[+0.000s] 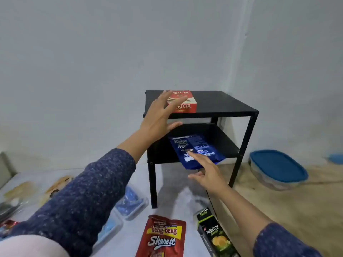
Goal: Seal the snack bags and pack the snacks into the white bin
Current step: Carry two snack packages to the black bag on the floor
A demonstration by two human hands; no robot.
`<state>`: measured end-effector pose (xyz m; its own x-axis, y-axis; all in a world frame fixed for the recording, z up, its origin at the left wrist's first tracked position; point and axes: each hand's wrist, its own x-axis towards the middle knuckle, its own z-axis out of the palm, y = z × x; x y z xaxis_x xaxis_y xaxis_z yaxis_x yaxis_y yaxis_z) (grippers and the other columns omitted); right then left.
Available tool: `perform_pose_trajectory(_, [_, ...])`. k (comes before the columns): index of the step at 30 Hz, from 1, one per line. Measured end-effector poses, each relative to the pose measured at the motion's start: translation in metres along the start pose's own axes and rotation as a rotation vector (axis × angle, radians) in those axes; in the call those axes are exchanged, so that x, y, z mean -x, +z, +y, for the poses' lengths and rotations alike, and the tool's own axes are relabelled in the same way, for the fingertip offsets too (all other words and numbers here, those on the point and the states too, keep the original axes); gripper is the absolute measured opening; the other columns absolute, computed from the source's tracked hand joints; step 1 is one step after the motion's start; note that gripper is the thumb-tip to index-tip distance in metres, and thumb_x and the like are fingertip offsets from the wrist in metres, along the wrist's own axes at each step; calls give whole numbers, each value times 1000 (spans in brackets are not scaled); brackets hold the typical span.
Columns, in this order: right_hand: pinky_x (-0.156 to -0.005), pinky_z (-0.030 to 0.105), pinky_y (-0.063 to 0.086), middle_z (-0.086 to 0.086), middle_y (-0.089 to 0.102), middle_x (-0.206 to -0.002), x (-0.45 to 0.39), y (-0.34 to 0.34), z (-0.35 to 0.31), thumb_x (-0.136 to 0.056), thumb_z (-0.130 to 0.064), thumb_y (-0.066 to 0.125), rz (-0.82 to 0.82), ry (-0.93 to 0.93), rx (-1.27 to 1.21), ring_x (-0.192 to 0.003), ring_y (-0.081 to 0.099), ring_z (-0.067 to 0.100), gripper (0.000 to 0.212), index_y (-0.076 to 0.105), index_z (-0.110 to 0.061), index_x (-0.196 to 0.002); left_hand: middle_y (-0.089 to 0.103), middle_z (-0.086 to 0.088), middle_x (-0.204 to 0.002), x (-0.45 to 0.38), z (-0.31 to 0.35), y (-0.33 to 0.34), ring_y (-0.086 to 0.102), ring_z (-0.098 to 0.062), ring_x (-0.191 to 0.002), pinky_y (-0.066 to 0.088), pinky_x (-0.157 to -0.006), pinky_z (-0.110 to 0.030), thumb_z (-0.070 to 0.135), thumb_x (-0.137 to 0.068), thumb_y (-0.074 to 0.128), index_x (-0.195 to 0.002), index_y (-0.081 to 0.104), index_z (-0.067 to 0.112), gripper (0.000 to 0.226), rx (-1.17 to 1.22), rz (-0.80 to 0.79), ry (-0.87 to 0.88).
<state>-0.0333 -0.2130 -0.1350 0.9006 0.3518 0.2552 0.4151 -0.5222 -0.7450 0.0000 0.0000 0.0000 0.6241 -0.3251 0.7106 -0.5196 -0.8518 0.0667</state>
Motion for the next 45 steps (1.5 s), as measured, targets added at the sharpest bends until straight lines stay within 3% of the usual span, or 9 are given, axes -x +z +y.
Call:
perform_pose_trajectory(5, [-82, 14, 53, -14, 47, -133, -6, 1, 1, -76, -9, 75, -24, 45, -162, -93, 63, 10, 81, 38, -57, -130, 45, -6, -139, -10, 7, -6, 40, -23, -129, 39, -102, -33, 13, -85, 66, -146, 28, 35, 76, 54, -96, -90])
perform_pose_trajectory(12, [-78, 9, 50, -1, 61, -104, -1, 0, -20, -82, 0, 66, 69, 30, -181, -97, 61, 9, 75, 40, -58, -120, 49, -13, -135, 4, 17, -20, 42, -27, -126, 36, -99, -30, 15, -90, 61, -146, 30, 29, 66, 80, -30, -67])
perform_pose_trajectory(14, [-85, 14, 50, -1, 61, -110, 5, -1, -33, -82, -5, 68, 78, 14, -148, -101, 60, 11, 71, 41, -56, -122, 51, -14, -131, 10, 18, -31, 46, -28, -120, 35, -95, -27, 15, -90, 60, -145, 33, 27, 62, 80, 30, -22])
perform_pose_trajectory(18, [-82, -3, 40, -4, 57, -126, 25, 1, -65, -83, -12, 69, 116, -48, -96, -114, 55, 6, 61, 46, -43, -130, 54, -16, -119, 28, 17, -67, 51, -27, -107, 36, -89, -23, 13, -92, 54, -137, 33, 35, 54, 123, 162, -7])
perform_pose_trajectory(20, [-94, 5, 38, -8, 58, -127, 40, 7, -85, -83, -15, 69, 168, -92, -44, -118, 52, 4, 57, 49, -39, -130, 52, -16, -117, 45, 14, -88, 52, -27, -105, 40, -88, -24, 12, -94, 49, -136, 30, 39, 53, 141, 175, -22])
perform_pose_trajectory(28, [-68, 15, 48, -8, 54, -78, 79, 69, -183, -87, -10, 62, 247, -205, -3, -69, 56, 10, 34, 68, -29, -115, 46, -16, -123, 140, -11, -186, 47, -19, -103, 48, -80, -27, 14, -99, 40, -132, 48, 37, 41, 122, 195, -139])
perform_pose_trajectory(35, [-74, 16, 44, 4, 66, -94, 77, 164, -273, -86, -11, 64, 24, -285, 20, -86, 60, 15, 24, 72, -18, -108, 45, -16, -120, 259, -65, -264, 51, -29, -108, 50, -85, -30, 11, -98, 43, -121, 62, 25, 33, 36, 136, -368])
perform_pose_trajectory(41, [-63, 3, 37, -16, 54, -75, 63, 267, -353, -85, -12, 66, -142, -427, 7, -65, 49, -2, 23, 73, -16, -106, 45, -15, -123, 372, -113, -348, 50, -26, -111, 51, -92, -33, 9, -93, 55, -123, 62, 26, 35, -71, 117, -637])
perform_pose_trajectory(45, [-73, 25, 49, -8, 61, -85, 56, 341, -403, -85, -11, 66, -300, -512, -50, -74, 57, 11, 23, 73, -17, -106, 45, -13, -125, 444, -134, -397, 47, -18, -105, 49, -86, -25, 8, -91, 58, -122, 62, 27, 37, -188, 130, -817])
